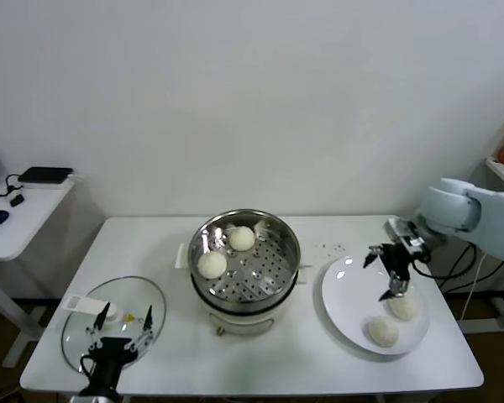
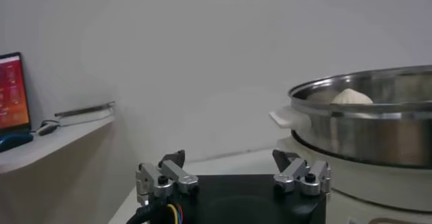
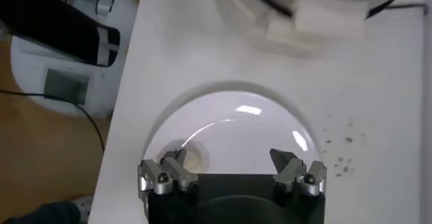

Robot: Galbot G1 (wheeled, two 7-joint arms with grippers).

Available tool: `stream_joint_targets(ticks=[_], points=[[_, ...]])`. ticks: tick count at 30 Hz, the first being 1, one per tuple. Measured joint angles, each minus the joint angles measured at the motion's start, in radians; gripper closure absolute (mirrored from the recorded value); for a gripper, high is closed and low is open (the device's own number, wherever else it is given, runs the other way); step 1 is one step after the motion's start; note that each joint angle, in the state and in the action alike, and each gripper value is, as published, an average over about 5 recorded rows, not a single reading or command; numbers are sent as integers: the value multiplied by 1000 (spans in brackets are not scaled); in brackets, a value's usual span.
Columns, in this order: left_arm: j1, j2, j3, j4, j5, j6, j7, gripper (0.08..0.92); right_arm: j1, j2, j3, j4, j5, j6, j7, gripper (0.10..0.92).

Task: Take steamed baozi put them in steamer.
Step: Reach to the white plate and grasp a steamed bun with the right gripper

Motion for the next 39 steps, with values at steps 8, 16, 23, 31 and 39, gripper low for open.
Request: stream_joint_targets(ticks=[8, 16, 23, 31, 39], points=[[11, -1, -1, 0, -9, 0, -1, 177, -147, -26, 74, -17, -90, 2, -3, 203], [5, -4, -2, 13, -13, 0, -2, 177, -249, -14, 122, -57, -140, 2, -2, 203], [1, -4, -8, 25, -17, 0, -3, 177, -311, 11, 152, -95, -167, 3, 2, 203], [-8, -4, -8, 35, -18, 1, -3, 177, -358, 34, 172, -121, -181, 4, 6, 203], [-9, -4, -8, 39, -18, 1, -3, 177, -384, 50, 189, -143, -193, 7, 7, 203]])
